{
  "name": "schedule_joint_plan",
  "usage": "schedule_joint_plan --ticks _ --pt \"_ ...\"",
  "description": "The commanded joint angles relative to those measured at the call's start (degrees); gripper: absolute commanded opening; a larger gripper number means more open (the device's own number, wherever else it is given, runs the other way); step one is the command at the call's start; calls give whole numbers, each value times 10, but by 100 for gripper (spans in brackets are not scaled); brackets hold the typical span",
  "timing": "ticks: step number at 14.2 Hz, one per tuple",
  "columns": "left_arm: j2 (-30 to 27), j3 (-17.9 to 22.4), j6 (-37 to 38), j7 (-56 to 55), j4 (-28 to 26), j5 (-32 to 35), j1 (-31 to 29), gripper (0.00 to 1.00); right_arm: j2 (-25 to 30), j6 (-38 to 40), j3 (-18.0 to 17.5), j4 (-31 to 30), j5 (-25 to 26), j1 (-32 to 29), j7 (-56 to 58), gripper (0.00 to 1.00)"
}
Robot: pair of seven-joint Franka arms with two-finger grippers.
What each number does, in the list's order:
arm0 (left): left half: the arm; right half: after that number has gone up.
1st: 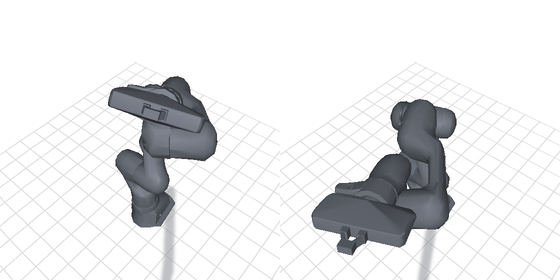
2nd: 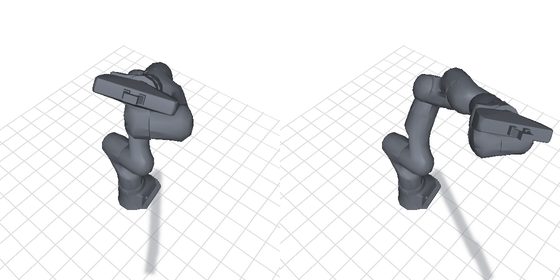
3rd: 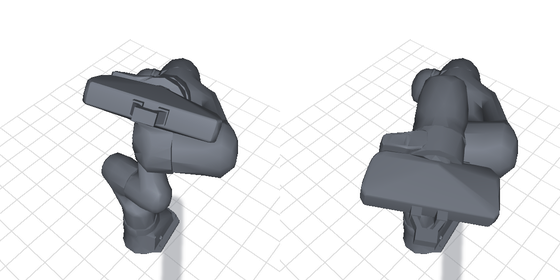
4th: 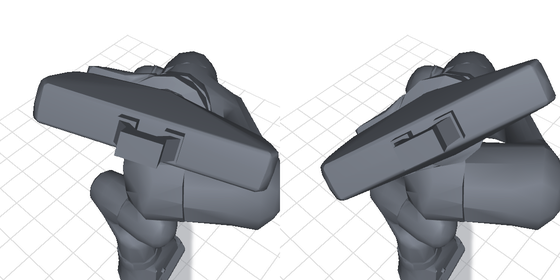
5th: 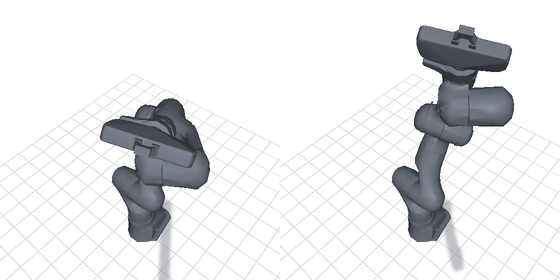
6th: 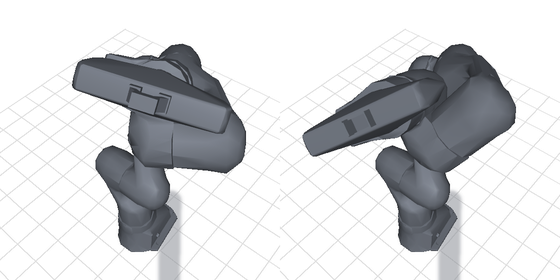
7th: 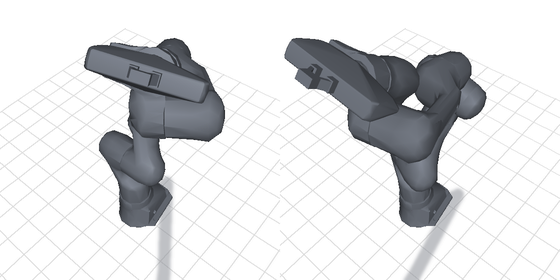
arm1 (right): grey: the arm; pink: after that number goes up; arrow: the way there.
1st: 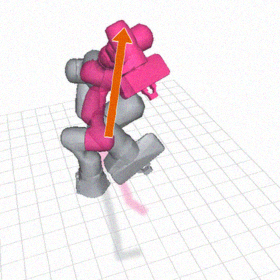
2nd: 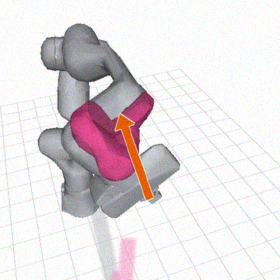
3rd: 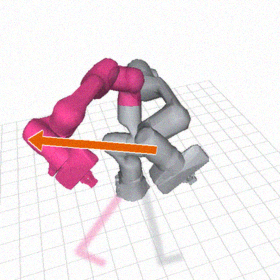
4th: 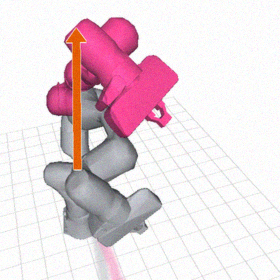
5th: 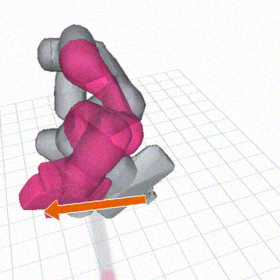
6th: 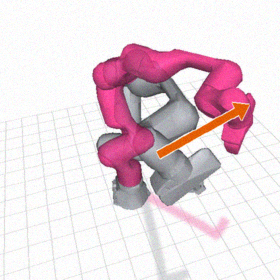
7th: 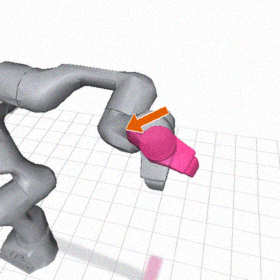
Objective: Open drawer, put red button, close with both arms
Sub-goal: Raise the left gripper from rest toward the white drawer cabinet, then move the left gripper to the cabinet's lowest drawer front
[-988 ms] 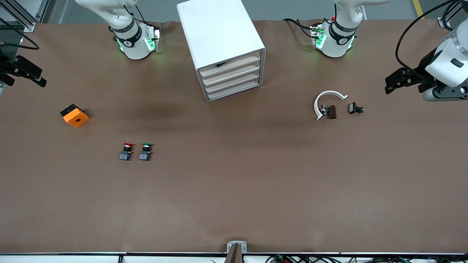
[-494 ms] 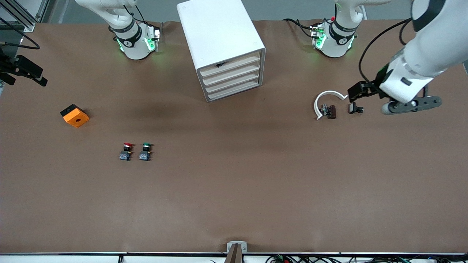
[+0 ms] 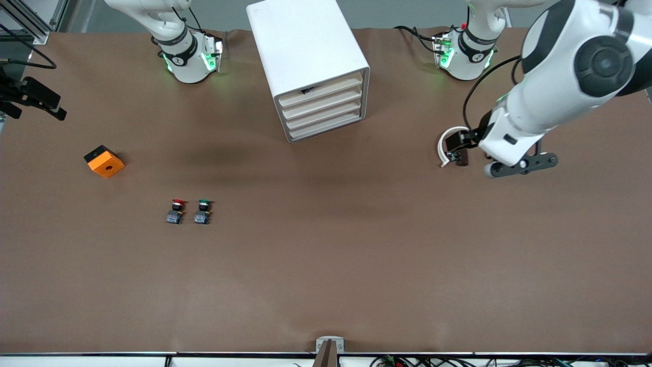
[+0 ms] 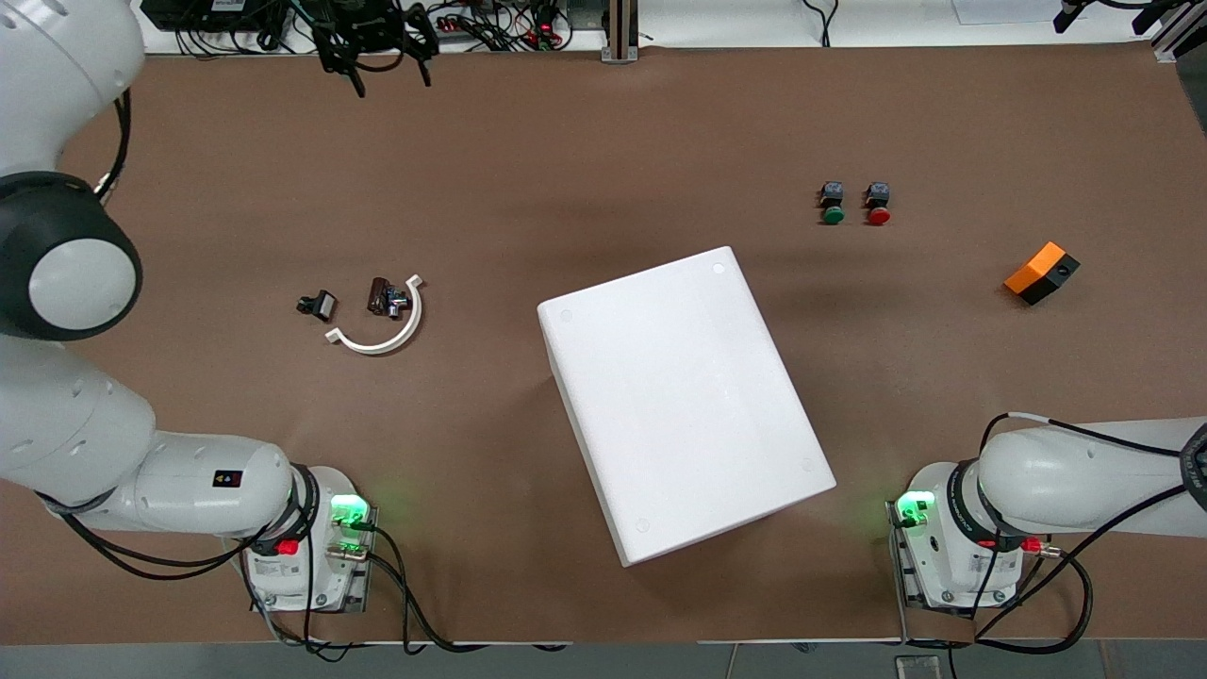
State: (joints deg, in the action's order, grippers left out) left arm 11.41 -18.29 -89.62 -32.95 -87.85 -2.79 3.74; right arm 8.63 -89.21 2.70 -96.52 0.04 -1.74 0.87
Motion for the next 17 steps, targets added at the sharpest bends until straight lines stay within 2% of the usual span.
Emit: schedule_joint_plan --ticks 1,4,12,17 --pt "36 -3 -12 -53 26 2 28 100 9 1 -2 -2 19 7 -7 100" --pt "62 -3 -38 -105 35 2 49 100 9 1 -2 -2 20 7 -6 100" --pt "127 -2 -42 -283 80 2 108 100 9 1 -2 -2 28 15 -32 100" --pt "156 -1 -90 -324 82 9 135 100 9 1 3 -2 27 10 -30 100"
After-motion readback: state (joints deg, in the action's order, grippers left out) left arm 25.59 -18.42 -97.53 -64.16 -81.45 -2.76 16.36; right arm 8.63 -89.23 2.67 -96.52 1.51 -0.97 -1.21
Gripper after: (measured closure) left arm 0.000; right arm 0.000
